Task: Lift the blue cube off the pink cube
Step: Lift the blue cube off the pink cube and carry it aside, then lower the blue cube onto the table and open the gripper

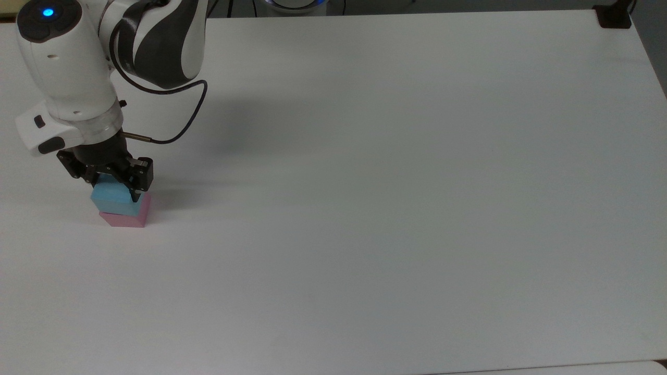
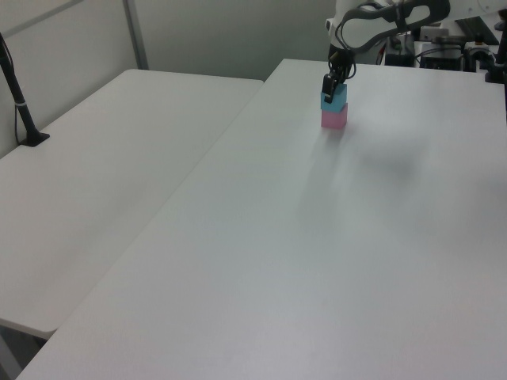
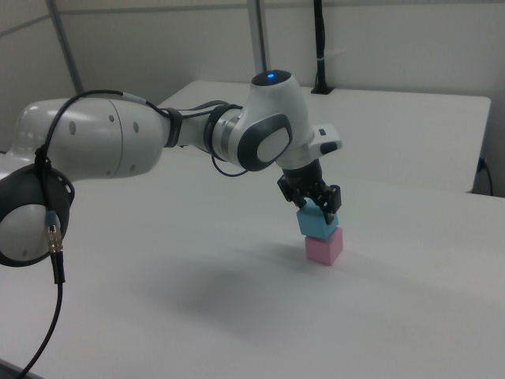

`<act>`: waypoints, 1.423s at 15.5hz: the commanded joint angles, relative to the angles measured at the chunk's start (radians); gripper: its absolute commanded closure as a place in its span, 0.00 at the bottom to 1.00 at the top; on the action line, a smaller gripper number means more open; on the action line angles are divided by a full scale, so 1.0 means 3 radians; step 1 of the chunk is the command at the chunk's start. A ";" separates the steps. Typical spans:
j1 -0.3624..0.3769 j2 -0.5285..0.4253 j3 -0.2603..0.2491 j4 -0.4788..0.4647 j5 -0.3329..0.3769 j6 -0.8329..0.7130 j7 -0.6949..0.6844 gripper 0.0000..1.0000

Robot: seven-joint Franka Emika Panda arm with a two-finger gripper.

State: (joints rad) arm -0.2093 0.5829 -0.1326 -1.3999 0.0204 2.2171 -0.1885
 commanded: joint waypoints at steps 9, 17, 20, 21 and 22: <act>0.0574 -0.0327 0.0043 -0.0201 0.0080 -0.0329 0.0178 0.77; 0.1382 -0.0205 0.0038 -0.0482 0.0044 -0.0298 0.0659 0.38; 0.1434 -0.0225 0.0038 -0.0508 0.0039 -0.0308 0.0654 0.00; 0.1434 -0.0255 0.0038 -0.0498 0.0039 -0.0329 0.0639 0.00; 0.1434 -0.0301 0.0038 -0.0493 0.0039 -0.0354 0.0649 0.00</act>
State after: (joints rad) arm 0.2145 0.5413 -0.1041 -1.5260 0.0295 2.1264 0.0027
